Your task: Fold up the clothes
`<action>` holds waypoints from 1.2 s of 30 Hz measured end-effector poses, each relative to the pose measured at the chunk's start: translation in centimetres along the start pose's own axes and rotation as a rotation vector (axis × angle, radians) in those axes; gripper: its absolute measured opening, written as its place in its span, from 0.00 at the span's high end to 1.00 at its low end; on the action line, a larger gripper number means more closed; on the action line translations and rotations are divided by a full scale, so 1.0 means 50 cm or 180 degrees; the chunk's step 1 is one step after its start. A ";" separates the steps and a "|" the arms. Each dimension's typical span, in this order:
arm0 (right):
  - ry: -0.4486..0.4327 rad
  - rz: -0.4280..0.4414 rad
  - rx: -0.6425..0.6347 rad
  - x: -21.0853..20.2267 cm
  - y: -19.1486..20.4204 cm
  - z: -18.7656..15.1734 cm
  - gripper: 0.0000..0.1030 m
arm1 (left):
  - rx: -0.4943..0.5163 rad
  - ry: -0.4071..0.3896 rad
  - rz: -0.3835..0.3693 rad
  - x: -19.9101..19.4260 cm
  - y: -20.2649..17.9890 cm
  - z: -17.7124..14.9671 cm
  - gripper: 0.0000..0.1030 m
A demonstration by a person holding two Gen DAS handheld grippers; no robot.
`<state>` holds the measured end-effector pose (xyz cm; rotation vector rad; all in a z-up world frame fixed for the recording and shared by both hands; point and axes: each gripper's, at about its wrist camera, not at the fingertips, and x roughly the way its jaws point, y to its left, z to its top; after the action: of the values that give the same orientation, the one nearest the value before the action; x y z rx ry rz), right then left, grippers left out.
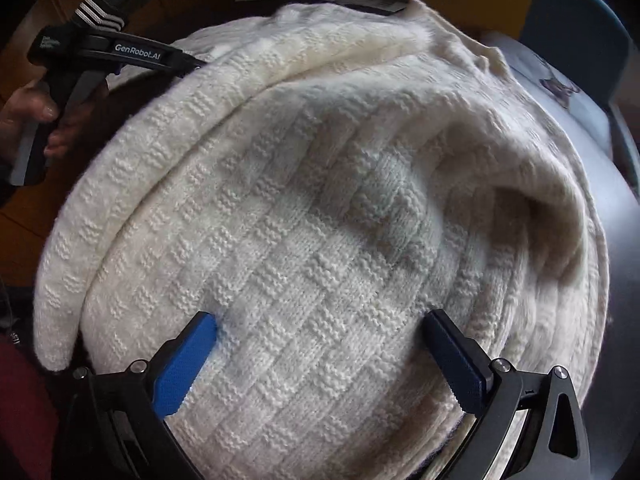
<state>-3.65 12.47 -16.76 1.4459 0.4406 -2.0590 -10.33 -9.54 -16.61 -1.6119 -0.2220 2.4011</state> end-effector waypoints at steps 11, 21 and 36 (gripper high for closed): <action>0.0309 -0.0063 0.0242 -0.021 -0.018 -0.047 0.00 | 0.0221 0.0183 0.0294 -0.004 -0.005 0.069 0.81; -0.1212 0.0660 0.1131 -0.162 -0.209 0.152 0.00 | 0.0052 0.0080 -0.1303 -0.014 -0.131 0.283 0.77; -0.1378 0.0720 0.1492 0.056 -0.328 0.117 0.00 | 0.0488 0.0779 -0.1504 0.309 -0.231 0.492 0.69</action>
<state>-18.92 21.14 -18.22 1.1651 -0.3863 -2.2883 -37.37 6.08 -18.04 -1.5561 -0.3226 1.8100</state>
